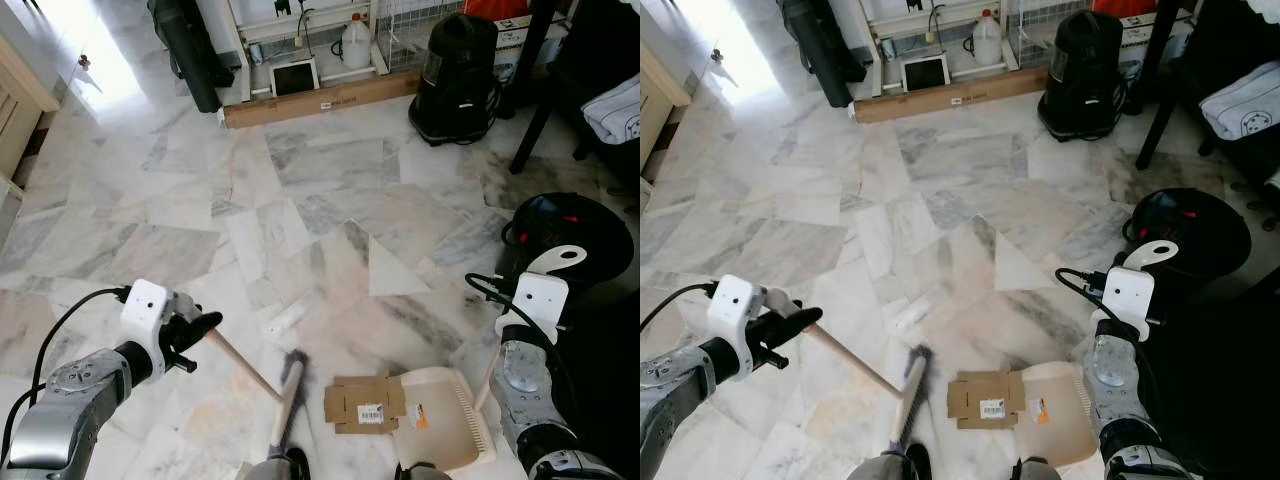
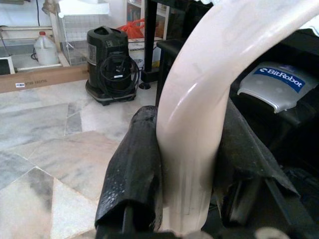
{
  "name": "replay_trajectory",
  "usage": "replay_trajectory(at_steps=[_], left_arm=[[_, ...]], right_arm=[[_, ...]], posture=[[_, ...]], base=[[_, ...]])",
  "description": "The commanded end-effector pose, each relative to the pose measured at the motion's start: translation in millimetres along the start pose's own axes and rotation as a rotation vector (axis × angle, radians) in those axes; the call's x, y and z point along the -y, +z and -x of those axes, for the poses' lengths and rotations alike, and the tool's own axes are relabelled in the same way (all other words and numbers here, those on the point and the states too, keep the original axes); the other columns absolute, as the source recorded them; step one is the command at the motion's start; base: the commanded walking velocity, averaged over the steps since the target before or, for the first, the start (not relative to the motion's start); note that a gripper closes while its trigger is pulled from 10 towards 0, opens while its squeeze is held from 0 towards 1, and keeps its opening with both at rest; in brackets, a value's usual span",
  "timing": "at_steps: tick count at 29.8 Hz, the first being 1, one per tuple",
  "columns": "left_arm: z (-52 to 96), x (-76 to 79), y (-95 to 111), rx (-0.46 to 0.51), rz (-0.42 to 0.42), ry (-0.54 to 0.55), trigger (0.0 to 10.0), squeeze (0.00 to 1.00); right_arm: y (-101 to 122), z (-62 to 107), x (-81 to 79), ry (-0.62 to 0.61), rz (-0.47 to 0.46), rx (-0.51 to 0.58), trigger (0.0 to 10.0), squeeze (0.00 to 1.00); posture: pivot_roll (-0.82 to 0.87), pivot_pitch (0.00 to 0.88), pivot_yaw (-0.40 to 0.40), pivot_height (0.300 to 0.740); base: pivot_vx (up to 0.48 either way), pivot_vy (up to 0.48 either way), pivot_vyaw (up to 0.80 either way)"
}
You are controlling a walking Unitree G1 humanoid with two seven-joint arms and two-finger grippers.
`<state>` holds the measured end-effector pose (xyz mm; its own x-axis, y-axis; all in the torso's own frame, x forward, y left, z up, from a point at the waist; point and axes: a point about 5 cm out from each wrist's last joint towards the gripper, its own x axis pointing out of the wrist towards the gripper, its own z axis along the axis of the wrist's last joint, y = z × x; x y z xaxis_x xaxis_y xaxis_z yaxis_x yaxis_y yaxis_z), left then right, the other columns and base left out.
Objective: Sweep floor
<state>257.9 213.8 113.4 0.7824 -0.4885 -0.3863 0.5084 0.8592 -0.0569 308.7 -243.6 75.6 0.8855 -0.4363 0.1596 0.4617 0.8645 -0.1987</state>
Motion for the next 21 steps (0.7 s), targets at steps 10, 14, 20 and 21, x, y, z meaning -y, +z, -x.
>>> replay_trajectory(at_steps=[10, 14, 20, 21], left_arm=[[-3.4, 9.7, -19.3, -0.094, 0.119, -0.071, 10.0, 0.0], [-9.6, 7.3, -21.1, -0.031, 0.222, -0.019, 10.0, 0.0], [-23.3, 11.3, -13.2, 0.096, 0.422, -0.017, 10.0, 0.0], [-23.3, 11.3, -13.2, 0.096, 0.422, -0.017, 10.0, 0.0]], right_arm=[[-21.6, 14.6, 3.3, 0.014, 0.037, -0.099, 10.0, 0.0], [-23.1, 16.6, 5.3, 0.016, 0.041, -0.096, 10.0, 0.0], [-23.4, 16.7, 7.2, 0.022, 0.044, -0.094, 10.0, 0.0], [-23.4, 16.7, 7.2, 0.022, 0.044, -0.094, 10.0, 0.0]], posture=[[0.12, 0.193, 0.15, 0.74], [0.11, 0.19, 0.146, 0.74], [0.1, 0.19, 0.142, 0.74], [0.1, 0.19, 0.142, 0.74]], base=[[0.0, 0.0, 0.0], [0.0, 0.0, 0.0], [0.0, 0.0, 0.0], [0.0, 0.0, 0.0]])
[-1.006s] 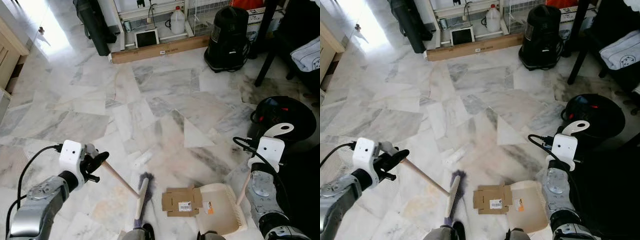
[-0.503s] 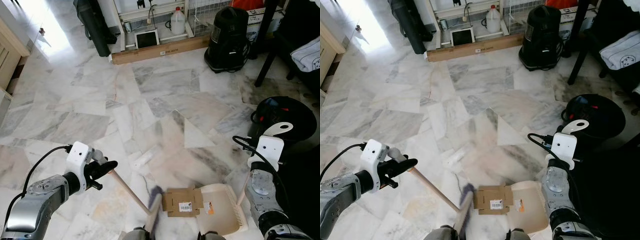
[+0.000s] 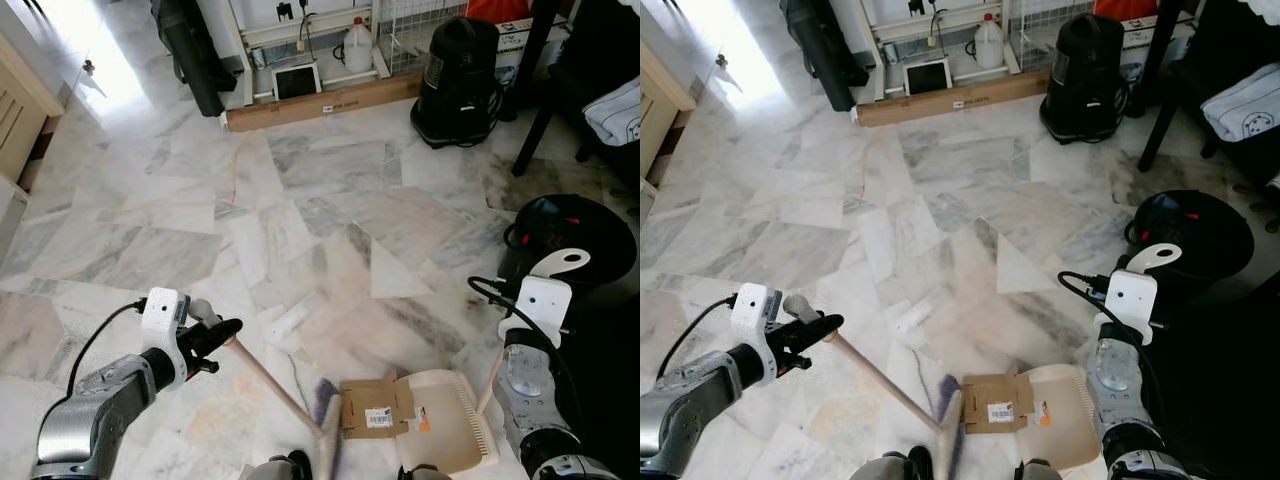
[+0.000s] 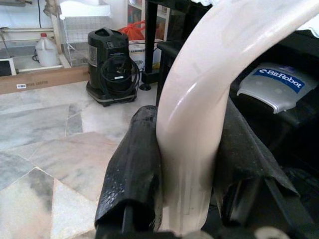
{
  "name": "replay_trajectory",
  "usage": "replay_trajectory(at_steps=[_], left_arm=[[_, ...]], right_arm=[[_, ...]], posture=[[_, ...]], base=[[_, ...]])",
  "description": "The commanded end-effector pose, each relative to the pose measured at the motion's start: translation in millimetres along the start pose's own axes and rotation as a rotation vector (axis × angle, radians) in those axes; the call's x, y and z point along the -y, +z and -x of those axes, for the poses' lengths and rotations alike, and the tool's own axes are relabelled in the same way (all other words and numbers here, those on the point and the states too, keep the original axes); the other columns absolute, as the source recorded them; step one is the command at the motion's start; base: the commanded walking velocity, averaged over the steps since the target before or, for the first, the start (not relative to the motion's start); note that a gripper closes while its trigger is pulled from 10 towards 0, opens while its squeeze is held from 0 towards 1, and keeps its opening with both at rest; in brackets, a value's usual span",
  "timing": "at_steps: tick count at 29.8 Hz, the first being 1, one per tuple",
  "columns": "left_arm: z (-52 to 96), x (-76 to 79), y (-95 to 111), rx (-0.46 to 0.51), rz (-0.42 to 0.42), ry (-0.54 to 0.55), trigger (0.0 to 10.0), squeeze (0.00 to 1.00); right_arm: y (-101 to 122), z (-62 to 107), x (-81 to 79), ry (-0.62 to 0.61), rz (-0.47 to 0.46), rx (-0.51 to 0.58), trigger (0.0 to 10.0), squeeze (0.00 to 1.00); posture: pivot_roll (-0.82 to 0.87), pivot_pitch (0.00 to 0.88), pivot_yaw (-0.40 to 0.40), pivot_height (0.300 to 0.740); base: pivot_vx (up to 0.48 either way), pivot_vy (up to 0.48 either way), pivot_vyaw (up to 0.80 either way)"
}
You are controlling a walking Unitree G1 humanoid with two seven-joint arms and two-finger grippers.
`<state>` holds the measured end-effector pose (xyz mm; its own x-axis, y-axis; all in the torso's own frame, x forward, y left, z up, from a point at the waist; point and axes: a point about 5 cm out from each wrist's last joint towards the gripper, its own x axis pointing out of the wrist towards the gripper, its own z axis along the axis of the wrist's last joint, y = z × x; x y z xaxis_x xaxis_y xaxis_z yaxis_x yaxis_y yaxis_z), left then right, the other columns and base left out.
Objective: Sweep floor
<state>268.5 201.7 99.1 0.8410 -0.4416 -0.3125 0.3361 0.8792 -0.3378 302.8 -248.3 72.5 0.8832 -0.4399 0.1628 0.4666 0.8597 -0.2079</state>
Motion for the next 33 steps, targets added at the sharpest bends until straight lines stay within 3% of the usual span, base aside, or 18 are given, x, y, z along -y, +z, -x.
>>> replay_trajectory(at_steps=[1, 5, 16, 29, 32, 33], left_arm=[[-3.5, 5.6, -7.1, 0.001, 0.115, -0.067, 10.0, 0.0], [-9.5, 8.3, 2.3, 0.073, 0.197, -0.076, 10.0, 0.0], [-8.7, 8.0, 18.8, 0.174, 0.327, -0.1, 10.0, 0.0], [-13.7, 16.0, 28.2, 0.194, 0.36, -0.164, 10.0, 0.0], [-13.3, 14.4, 39.9, 0.266, 0.342, -0.136, 10.0, 0.0], [-12.5, 8.7, 52.5, 0.338, 0.332, -0.081, 10.0, 0.0]], right_arm=[[-19.4, 13.0, 0.9, 0.027, 0.034, -0.096, 10.0, 0.0], [-17.3, 11.2, -1.5, 0.033, 0.028, -0.093, 10.0, 0.0], [-17.4, 13.0, -6.7, 0.046, 0.015, -0.098, 10.0, 0.0], [-14.7, 10.7, -11.9, 0.058, -0.004, -0.1, 10.0, 0.0], [-14.5, 10.9, -13.1, 0.065, -0.015, -0.101, 10.0, 0.0], [-14.7, 11.1, -13.4, 0.066, -0.019, -0.103, 10.0, 0.0]], posture=[[0.1, 0.19, 0.142, 0.74], [0.1, 0.198, 0.136, 0.74], [0.11, 0.199, 0.136, 0.74], [0.11, 0.167, 0.14, 0.74], [0.11, 0.159, 0.141, 0.74], [0.12, 0.157, 0.141, 0.74]], base=[[0.0, 0.0, 0.0], [0.0, 0.0, 0.0], [0.0, 0.0, 0.0], [0.0, 0.0, 0.0], [0.0, 0.0, 0.0], [0.0, 0.0, 0.0]])
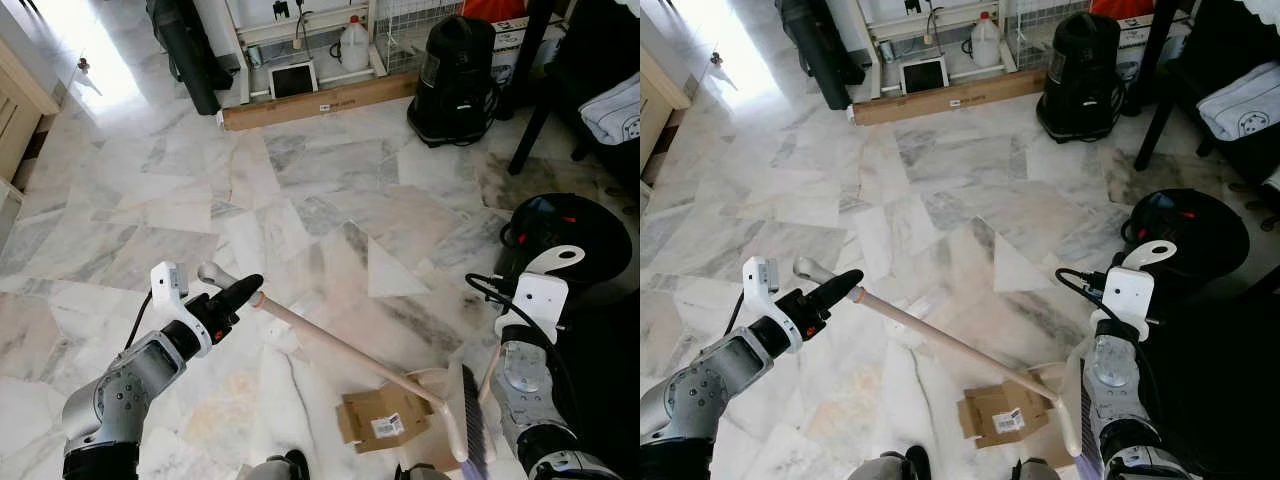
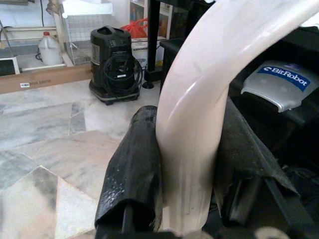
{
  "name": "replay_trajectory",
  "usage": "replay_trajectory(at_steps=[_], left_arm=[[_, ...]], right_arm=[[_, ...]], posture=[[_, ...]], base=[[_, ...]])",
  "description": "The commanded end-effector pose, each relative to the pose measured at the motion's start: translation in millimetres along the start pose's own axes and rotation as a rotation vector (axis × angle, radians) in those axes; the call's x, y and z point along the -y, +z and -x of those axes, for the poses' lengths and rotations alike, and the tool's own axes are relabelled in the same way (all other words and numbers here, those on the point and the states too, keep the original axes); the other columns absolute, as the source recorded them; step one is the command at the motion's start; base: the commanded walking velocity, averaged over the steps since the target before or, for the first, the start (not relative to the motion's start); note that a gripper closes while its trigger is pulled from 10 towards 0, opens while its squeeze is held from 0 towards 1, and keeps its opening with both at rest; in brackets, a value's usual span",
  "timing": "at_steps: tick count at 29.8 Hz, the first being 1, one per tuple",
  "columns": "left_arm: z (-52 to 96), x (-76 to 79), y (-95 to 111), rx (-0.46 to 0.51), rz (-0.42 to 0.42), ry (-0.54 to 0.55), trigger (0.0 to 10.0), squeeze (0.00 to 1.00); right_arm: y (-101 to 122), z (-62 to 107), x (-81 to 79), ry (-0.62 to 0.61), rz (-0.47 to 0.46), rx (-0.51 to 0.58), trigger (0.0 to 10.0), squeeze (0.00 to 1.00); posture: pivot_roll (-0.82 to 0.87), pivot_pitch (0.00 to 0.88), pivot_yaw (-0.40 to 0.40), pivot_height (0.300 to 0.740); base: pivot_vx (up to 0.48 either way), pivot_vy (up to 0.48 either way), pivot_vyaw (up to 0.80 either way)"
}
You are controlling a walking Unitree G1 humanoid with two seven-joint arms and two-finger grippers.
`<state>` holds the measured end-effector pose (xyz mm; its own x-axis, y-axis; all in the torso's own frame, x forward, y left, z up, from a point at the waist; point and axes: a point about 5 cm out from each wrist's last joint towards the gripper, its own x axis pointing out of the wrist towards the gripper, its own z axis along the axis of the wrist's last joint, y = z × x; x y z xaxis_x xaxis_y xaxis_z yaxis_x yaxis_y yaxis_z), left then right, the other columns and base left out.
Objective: Sweep floor
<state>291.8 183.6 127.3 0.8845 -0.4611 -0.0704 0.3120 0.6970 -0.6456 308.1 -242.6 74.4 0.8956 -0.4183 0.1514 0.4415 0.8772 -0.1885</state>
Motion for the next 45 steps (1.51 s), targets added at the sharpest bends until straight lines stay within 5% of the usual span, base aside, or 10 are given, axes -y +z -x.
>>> replay_trajectory(at_steps=[1, 5, 7, 8, 14, 19, 24, 26, 34, 45], left_arm=[[1.8, -1.2, 27.3, 0.148, -0.023, 0.03, 10.0, 0.0], [2.9, -2.5, 45.7, 0.25, -0.066, 0.091, 10.0, 0.0], [6.9, -4.0, 57.9, 0.292, -0.157, 0.158, 10.0, 0.0], [9.8, -4.5, 60.0, 0.251, -0.271, 0.185, 10.0, 0.0], [19.3, -10.5, 59.6, 0.151, -0.412, 0.218, 10.0, 0.0], [39.6, -26.9, 52.6, -0.047, -0.583, 0.227, 10.0, 0.0], [43.2, -30.5, 44.5, -0.03, -0.62, 0.263, 10.0, 0.0], [45.3, -34.0, 37.1, 0.057, -0.685, 0.372, 10.0, 0.0], [39.6, -23.5, 7.4, 0.09, -0.653, 0.368, 10.0, 0.0], [36.3, -21.8, 6.6, 0.119, -0.661, 0.358, 10.0, 0.0]], right_arm=[[-18.1, 13.3, -6.4, 0.039, 0.004, -0.098, 10.0, 0.0], [-18.9, 14.0, -6.2, 0.039, 0.002, -0.101, 10.0, 0.0], [-19.1, 14.3, -6.1, 0.04, 0.004, -0.102, 10.0, 0.0], [-19.7, 14.7, -6.0, 0.042, 0.006, -0.104, 10.0, 0.0], [-20.3, 14.9, -6.1, 0.047, 0.01, -0.108, 10.0, 0.0], [-20.5, 14.7, -8.5, 0.055, 0.011, -0.116, 10.0, 0.0], [-19.2, 13.4, -10.8, 0.059, 0.006, -0.116, 10.0, 0.0], [-18.2, 12.5, -11.8, 0.061, 0.002, -0.116, 10.0, 0.0], [-16.2, 9.5, -9.9, 0.067, 0.006, -0.108, 10.0, 0.0], [-17.3, 9.8, -6.7, 0.059, 0.013, -0.107, 10.0, 0.0]], posture=[[0.12, 0.157, 0.141, 0.74], [0.12, 0.159, 0.142, 0.74], [0.12, 0.162, 0.142, 0.74], [0.12, 0.162, 0.142, 0.74], [0.12, 0.165, 0.142, 0.74], [0.13, 0.158, 0.14, 0.74], [0.14, 0.153, 0.14, 0.74], [0.14, 0.152, 0.138, 0.74], [0.12, 0.143, 0.128, 0.74], [0.13, 0.148, 0.131, 0.74]], base=[[0.0, 0.0, 0.0], [0.0, 0.0, 0.0], [0.0, 0.0, 0.0], [0.0, 0.0, 0.0], [0.0, 0.0, 0.0], [0.0, 0.0, 0.0], [0.0, 0.0, 0.0], [0.0, 0.0, 0.0], [0.0, 0.0, 0.0], [-0.09, 0.0, 0.0]])
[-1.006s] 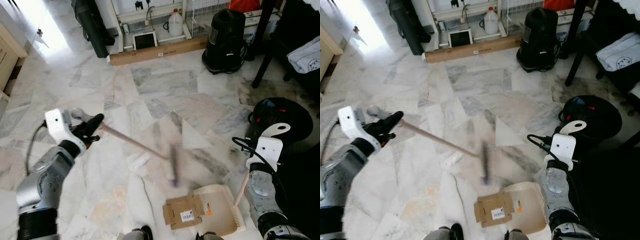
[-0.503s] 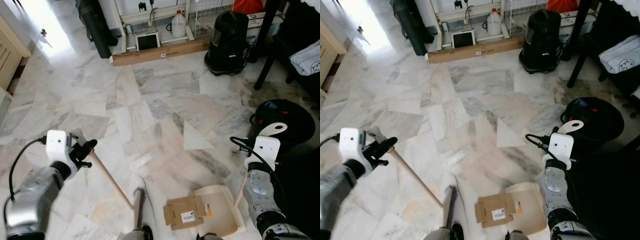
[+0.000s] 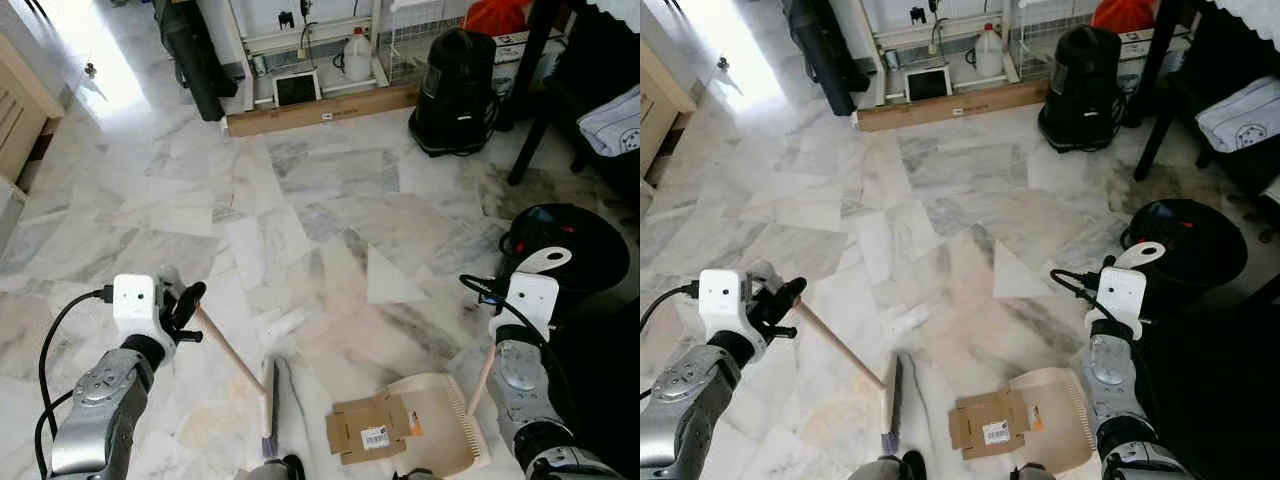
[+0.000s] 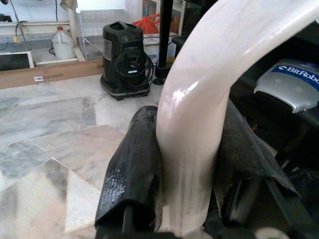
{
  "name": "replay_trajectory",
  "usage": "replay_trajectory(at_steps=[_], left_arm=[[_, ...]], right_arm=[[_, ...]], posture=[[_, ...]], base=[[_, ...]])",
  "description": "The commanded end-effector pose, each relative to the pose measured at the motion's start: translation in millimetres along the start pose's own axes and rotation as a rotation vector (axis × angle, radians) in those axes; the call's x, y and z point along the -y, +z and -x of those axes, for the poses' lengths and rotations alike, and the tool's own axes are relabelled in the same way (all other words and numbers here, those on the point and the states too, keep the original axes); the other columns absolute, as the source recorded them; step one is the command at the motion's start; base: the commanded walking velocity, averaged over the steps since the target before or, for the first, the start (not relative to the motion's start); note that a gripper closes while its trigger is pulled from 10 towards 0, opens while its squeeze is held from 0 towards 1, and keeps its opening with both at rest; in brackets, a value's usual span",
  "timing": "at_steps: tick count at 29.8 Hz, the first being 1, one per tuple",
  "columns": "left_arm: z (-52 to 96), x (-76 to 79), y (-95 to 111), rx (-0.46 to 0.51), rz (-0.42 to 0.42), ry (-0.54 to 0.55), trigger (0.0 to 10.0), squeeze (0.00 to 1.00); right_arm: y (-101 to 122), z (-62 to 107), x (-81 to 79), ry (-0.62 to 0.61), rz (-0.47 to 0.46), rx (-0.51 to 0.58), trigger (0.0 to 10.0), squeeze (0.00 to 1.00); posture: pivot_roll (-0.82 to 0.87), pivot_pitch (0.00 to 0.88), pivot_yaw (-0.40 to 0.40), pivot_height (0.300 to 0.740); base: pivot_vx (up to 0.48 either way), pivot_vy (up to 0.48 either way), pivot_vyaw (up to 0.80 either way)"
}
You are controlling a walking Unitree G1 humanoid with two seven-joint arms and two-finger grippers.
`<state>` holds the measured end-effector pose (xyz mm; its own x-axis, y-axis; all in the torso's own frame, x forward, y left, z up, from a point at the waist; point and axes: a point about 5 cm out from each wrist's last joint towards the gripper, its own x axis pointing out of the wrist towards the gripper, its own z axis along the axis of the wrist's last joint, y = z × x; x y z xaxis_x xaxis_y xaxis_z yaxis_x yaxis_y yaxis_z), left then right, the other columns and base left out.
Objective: Sweep floor
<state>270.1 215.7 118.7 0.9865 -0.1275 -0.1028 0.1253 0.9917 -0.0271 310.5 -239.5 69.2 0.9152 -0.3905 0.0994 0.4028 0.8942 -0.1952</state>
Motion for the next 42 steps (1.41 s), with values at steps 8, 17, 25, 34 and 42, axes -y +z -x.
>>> replay_trajectory(at_steps=[8, 17, 25, 34, 42], left_arm=[[1.9, -2.0, 2.4, 0.027, -0.004, 0.011, 10.0, 0.0], [1.4, -0.9, -1.1, 0.011, -0.02, 0.02, 10.0, 0.0], [-0.7, -0.8, -5.6, 0.007, -0.012, 0.017, 10.0, 0.0], [-9.9, -1.8, -12.7, -0.001, -0.005, 0.019, 10.0, 0.0], [-18.2, -0.3, -24.6, -0.011, 0.004, 0.023, 10.0, 0.0]], right_arm=[[-14.2, 9.6, -2.5, 0.02, 0.012, -0.068, 10.0, 0.0], [-13.6, 8.4, -0.7, 0.018, 0.016, -0.066, 10.0, 0.0], [-0.1, 1.3, 0.0, -0.006, -0.036, 0.004, 10.0, 0.0], [13.1, -10.4, 10.4, -0.038, -0.053, 0.054, 10.0, 0.0], [15.2, -14.4, 14.7, -0.058, -0.06, 0.051, 10.0, 0.0]], posture=[[0.12, 0.151, 0.129, 0.74], [0.12, 0.151, 0.125, 0.74], [0.11, 0.119, 0.122, 0.74], [0.09, 0.053, 0.105, 0.74], [0.06, 0.0, 0.086, 0.74]], base=[[-0.069, 0.0, 0.0], [-0.087, 0.0, 0.0], [0.0, 0.0, 0.0], [0.0, 0.0, 0.0], [0.0, 0.0, 0.0]])
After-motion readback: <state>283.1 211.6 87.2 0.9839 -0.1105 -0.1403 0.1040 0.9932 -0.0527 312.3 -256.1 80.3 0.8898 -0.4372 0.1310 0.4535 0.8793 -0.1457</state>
